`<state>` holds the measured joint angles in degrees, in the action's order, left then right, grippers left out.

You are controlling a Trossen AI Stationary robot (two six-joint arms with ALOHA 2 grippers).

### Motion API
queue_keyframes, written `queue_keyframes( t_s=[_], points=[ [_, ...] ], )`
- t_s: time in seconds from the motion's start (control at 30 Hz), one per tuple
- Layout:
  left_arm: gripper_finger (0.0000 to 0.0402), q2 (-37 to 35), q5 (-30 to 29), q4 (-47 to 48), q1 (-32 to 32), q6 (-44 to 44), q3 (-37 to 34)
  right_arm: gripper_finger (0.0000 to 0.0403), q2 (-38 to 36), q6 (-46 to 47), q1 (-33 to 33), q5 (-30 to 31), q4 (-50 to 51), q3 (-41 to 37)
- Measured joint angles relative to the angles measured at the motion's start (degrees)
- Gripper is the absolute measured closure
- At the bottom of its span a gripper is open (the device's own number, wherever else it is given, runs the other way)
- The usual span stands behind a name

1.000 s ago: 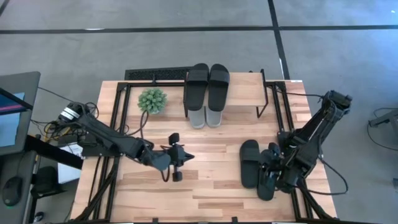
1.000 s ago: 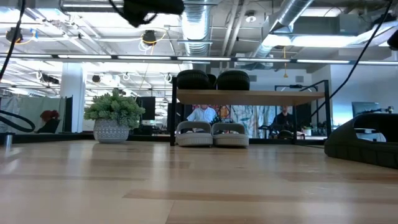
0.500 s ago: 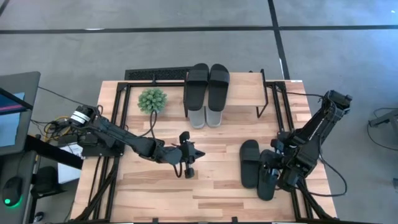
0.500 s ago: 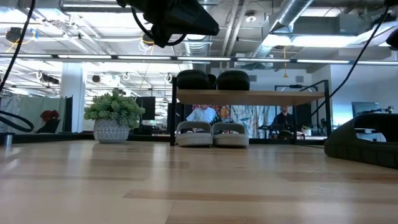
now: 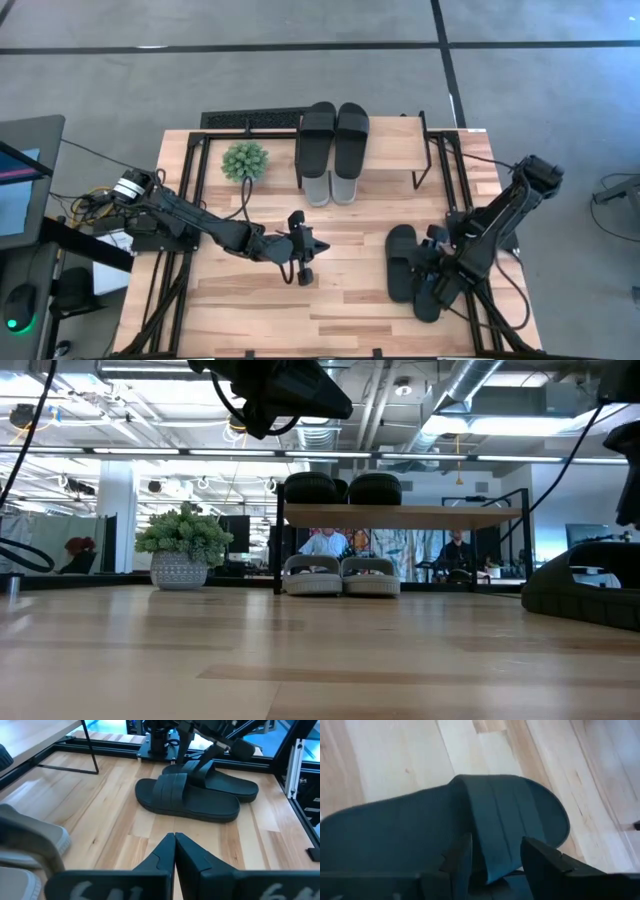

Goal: Pick and place slides into the shelf
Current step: Put the left black slide under the shelf

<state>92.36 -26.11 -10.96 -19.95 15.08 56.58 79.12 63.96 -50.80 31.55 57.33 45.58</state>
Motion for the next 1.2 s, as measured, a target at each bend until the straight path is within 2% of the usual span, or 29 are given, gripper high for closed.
queue_keyframes(
  t_s=[0.27,0.43,0.57,0.67,0.73,1.0,1.2],
  points=[
    [0.0401,0.0,-0.15,0.03,-0.68,0.54,0.0,0.0244,4.85,-1.22,-0.05,-0.66,-2.93,0.0],
    [0.0401,0.0,-0.18,0.04,-1.31,0.59,0.0,0.0265,7.26,0.74,1.34,-0.46,-1.8,0.0],
    [0.0401,0.0,-0.18,0.09,-1.64,1.35,0.0,0.0309,8.41,-0.81,3.34,-0.2,-1.76,0.04],
    [0.0401,0.0,-0.26,0.63,-1.99,2.17,0.02,0.0367,8.14,-2.77,4.65,1.39,-2.02,0.12],
    [0.0401,0.0,-0.26,1.81,-2.32,2.81,0.02,0.0391,7.5,-2.97,5.14,2.67,-1.34,0.13],
    [0.0401,0.02,-4.6,6.85,-4.61,6.11,0.02,0.0397,5.19,-3.42,8.89,6.53,3.44,-0.04],
    [0.0401,0.02,-7.59,8.82,-6.11,6.43,0.02,0.04,2.84,-12.41,14.38,9.8,3.73,-0.04]
  ],
)
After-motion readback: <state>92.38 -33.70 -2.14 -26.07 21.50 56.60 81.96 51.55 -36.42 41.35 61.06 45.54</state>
